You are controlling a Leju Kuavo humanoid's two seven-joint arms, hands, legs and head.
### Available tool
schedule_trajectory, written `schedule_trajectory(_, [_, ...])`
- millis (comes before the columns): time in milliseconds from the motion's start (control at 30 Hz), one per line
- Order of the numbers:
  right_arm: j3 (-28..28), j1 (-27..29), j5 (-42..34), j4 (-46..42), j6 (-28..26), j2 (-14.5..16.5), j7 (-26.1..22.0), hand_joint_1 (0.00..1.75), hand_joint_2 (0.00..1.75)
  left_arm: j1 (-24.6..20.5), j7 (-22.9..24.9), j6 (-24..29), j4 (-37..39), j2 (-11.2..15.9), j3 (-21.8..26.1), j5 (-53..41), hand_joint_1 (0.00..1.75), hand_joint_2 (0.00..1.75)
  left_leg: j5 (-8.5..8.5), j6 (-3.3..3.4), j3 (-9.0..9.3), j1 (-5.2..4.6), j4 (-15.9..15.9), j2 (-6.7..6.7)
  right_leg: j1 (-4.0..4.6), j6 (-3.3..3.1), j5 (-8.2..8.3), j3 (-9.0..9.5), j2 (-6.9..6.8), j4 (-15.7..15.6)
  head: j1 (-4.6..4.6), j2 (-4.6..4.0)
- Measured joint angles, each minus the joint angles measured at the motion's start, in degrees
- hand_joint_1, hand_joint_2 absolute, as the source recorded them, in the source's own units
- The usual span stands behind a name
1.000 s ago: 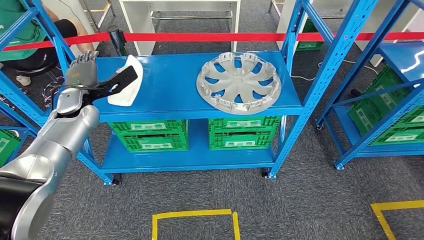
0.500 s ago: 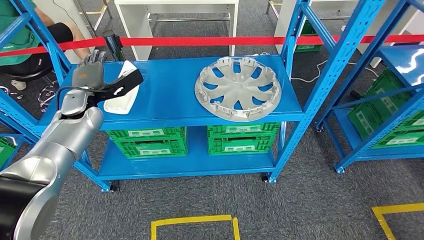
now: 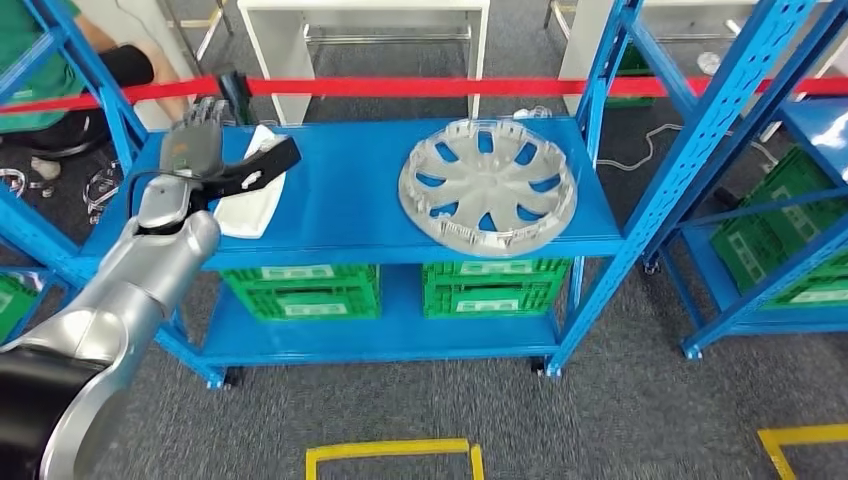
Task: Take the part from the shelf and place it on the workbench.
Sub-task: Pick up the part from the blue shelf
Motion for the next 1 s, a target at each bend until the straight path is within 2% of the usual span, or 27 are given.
schedule_trajectory(67, [-0.08, 0.01, -0.03, 0.0, -0.04, 0.02, 0.12, 0.0, 0.0, 0.03, 0.02, 0.0, -0.08, -0.05, -0.02, -0.05, 0.0, 0.0, -0.45, -0.69, 0.0, 0.06, 0.18, 0.1, -0.18, -0.79, -0.17, 0.45, 0.01, -0.21, -0.08, 0.0])
schedule_trajectory(100, [-0.11, -0.01, -0.04, 0.0, -0.05, 0.03, 0.18, 0.0, 0.0, 0.0, 0.06, 0.0, -0.12, -0.08, -0.03, -0.1, 0.0, 0.0, -1.14, -1.04, -0.51, 0.1, 1.42, 0.19, -0.32, -1.18, -0.27, 0.78, 0.0, -0.37, -0.17, 0.0])
schedule_trajectory(133, [-0.14, -0.02, -0.06, 0.0, -0.09, 0.04, 0.2, 0.0, 0.0, -0.02, 0.11, -0.01, -0.13, -0.1, -0.04, -0.17, 0.0, 0.0, -2.28, -1.35, -1.71, 0.16, 3.89, 0.3, -0.46, -1.53, -0.42, 1.15, 0.0, -0.52, -0.26, 0.0])
schedule_trajectory(200, [-0.2, -0.02, -0.06, 0.0, -0.14, 0.04, 0.17, 0.0, 0.0, 0.03, 0.22, -0.06, -0.01, -0.12, -0.05, -0.28, 0.0, 0.0, -4.83, -1.72, -5.72, 0.29, 11.15, 0.4, -0.49, -1.91, -0.86, 1.68, 0.02, -0.55, -0.37, 0.0])
schedule_trajectory(233, [-0.23, 0.0, -0.06, 0.0, -0.15, 0.04, 0.18, 0.0, 0.0, 0.13, 0.27, -0.09, 0.09, -0.13, -0.05, -0.3, 0.0, 0.0, -5.32, -1.82, -7.73, 0.37, 14.13, 0.41, -0.49, -1.97, -1.1, 1.94, 0.05, -0.55, -0.36, 0.0])
schedule_trajectory(267, [-0.25, 0.03, -0.06, 0.0, -0.15, 0.05, 0.19, 0.0, 0.0, 0.24, 0.3, -0.1, 0.21, -0.13, -0.05, -0.3, 0.0, 0.0, -4.74, -1.85, -8.98, 0.43, 15.38, 0.42, -0.49, -1.95, -1.35, 2.22, 0.09, -0.54, -0.37, 0.0])
schedule_trajectory(300, [-0.28, 0.05, -0.07, 0.0, -0.15, 0.05, 0.19, 0.0, 0.0, 0.27, 0.33, -0.11, 0.31, -0.14, -0.05, -0.31, 0.0, 0.0, -3.05, -1.81, -9.17, 0.47, 14.45, 0.42, -0.5, -1.88, -1.62, 2.57, 0.14, -0.54, -0.38, 0.0])
schedule_trajectory(367, [-0.37, 0.06, -0.08, 0.0, -0.16, 0.1, 0.19, 0.0, 0.0, 0.17, 0.35, -0.11, 0.38, -0.15, -0.07, -0.32, 0.0, 0.0, 1.84, -1.45, -6.94, 0.49, 7.62, 0.45, -0.5, -1.59, -2.28, 3.43, 0.2, -0.54, -0.38, 0.0])
schedule_trajectory(400, [-0.43, 0.02, -0.09, 0.0, -0.17, 0.14, 0.16, 0.0, 0.0, 0.08, 0.34, -0.11, 0.36, -0.15, -0.07, -0.33, 0.0, 0.0, 3.44, -1.21, -5.37, 0.38, 4.06, 0.45, -0.41, -1.31, -2.62, 3.76, 0.22, -0.49, -0.36, 0.0])
schedule_trajectory(433, [-0.49, -0.03, -0.09, 0.0, -0.19, 0.17, 0.1, 0.0, 0.0, 0.01, 0.33, -0.11, 0.34, -0.17, -0.08, -0.33, 0.0, 0.0, 4.12, -0.92, -4.17, 0.25, 1.53, 0.45, -0.36, -1.02, -2.87, 3.93, 0.24, -0.48, -0.33, 0.0])
schedule_trajectory(500, [-0.62, -0.09, -0.09, 0.0, -0.2, 0.21, 0.01, 0.0, 0.0, -0.02, 0.33, -0.12, 0.32, -0.22, -0.08, -0.34, 0.0, 0.0, 3.65, -0.4, -3.24, -0.04, -0.07, 0.4, -0.26, -0.34, -3.1, 4.03, 0.23, -0.64, -0.27, 0.0])
schedule_trajectory(600, [-0.69, -0.11, -0.08, -0.01, -0.17, 0.23, 0.05, 0.0, 0.0, -0.04, 0.34, -0.12, 0.19, -0.28, -0.09, -0.34, 0.0, 0.0, 3.41, 0.67, -2.61, 0.29, -0.82, 0.34, -0.27, 0.6, -3.84, 3.92, 0.12, 0.1, -0.19, 0.0])
schedule_trajectory(633, [-0.69, -0.12, -0.08, -0.01, -0.16, 0.25, 0.07, 0.0, 0.0, -0.12, 0.33, -0.12, 0.13, -0.34, -0.09, -0.34, 0.0, 0.0, 3.35, 1.04, -2.3, 0.43, -1.05, 0.35, -0.26, 0.81, -4.84, 2.92, 0.09, 2.2, -0.14, 0.0])
schedule_trajectory(667, [-0.7, -0.11, -0.08, -0.01, -0.15, 0.25, 0.07, 0.0, 0.0, -0.15, 0.33, -0.12, 0.13, -0.42, -0.1, -0.34, 0.0, 0.0, 3.18, 1.36, -2.09, 0.44, -1.11, 0.37, -0.28, 0.95, -6.22, 1.13, 0.08, 5.56, -0.08, 0.0])
schedule_trajectory(733, [-0.72, -0.08, -0.08, 0.0, -0.15, 0.25, 0.02, 0.0, 0.0, 0.03, 0.33, -0.13, 0.16, -0.61, -0.1, -0.34, 0.0, 0.0, 2.75, 1.73, -1.8, 0.35, -1.03, 0.35, -0.23, 1.15, -8.65, -3.52, 0.09, 13.23, 0.01, 0.0])
schedule_trajectory(767, [-0.73, -0.05, -0.08, 0.0, -0.15, 0.24, 0.01, 0.0, 0.0, 0.2, 0.33, -0.13, 0.17, -0.66, -0.1, -0.34, 0.0, 0.0, 2.5, 1.76, -1.59, 0.32, -0.96, 0.32, -0.21, 1.2, -8.63, -5.13, 0.09, 15.26, 0.02, 0.0])
schedule_trajectory(800, [-0.73, -0.03, -0.08, 0.0, -0.15, 0.24, 0.01, 0.0, 0.0, 0.33, 0.33, -0.14, 0.18, -0.69, -0.1, -0.34, 0.0, 0.0, 2.2, 1.7, -1.33, 0.31, -0.86, 0.28, -0.21, 1.19, -7.44, -5.69, 0.08, 15.07, 0.03, 0.0])
schedule_trajectory(833, [-0.73, -0.01, -0.08, 0.0, -0.14, 0.23, 0.01, 0.0, 0.0, 0.38, 0.33, -0.15, 0.18, -0.69, -0.1, -0.34, 0.0, 0.0, 1.85, 1.58, -1.0, 0.32, -0.72, 0.25, -0.23, 1.13, -5.24, -5.1, 0.07, 12.64, 0.03, 0.0])
schedule_trajectory(867, [-0.73, 0.01, -0.08, 0.0, -0.14, 0.22, 0.01, 0.0, 0.0, 0.38, 0.32, -0.18, 0.17, -0.7, -0.1, -0.34, 0.0, 0.0, 1.43, 1.39, -0.69, 0.34, -0.54, 0.23, -0.26, 1.03, -2.65, -3.66, 0.02, 8.65, 0.04, 0.0])
schedule_trajectory(900, [-0.73, 0.0, -0.08, 0.0, -0.12, 0.22, 0.0, 0.0, 0.0, 0.34, 0.3, -0.22, 0.16, -0.7, -0.1, -0.34, 0.0, 0.0, 1.0, 1.11, -0.49, 0.23, -0.3, 0.22, -0.19, 0.89, -0.91, -2.1, -0.02, 4.87, 0.06, 0.0])
schedule_trajectory(933, [-0.73, -0.02, -0.07, 0.0, -0.1, 0.21, -0.06, 0.0, 0.0, 0.29, 0.26, -0.29, 0.16, -0.7, -0.1, -0.34, 0.0, 0.0, 0.66, 0.78, -0.4, 0.13, -0.12, 0.15, -0.13, 0.65, 0.1, -0.85, -0.04, 2.02, 0.07, 0.0])
schedule_trajectory(967, [-0.73, -0.04, -0.07, 0.0, -0.08, 0.21, -0.05, 0.0, 0.0, 0.27, 0.22, -0.36, 0.16, -0.7, -0.1, -0.34, 0.0, 0.0, 0.43, 0.45, -0.4, 0.03, -0.03, 0.09, -0.06, 0.38, 0.26, -0.15, -0.05, 0.47, 0.07, 0.0])
schedule_trajectory(1000, [-0.74, -0.04, -0.06, 0.0, -0.05, 0.22, -0.04, 0.0, 0.0, 0.25, 0.2, -0.41, 0.17, -0.69, -0.1, -0.34, 0.0, 0.0, 0.33, 0.13, -0.39, -0.06, -0.07, 0.04, 0.07, 0.07, -0.17, 0.05, -0.03, 0.2, 0.06, 0.0])
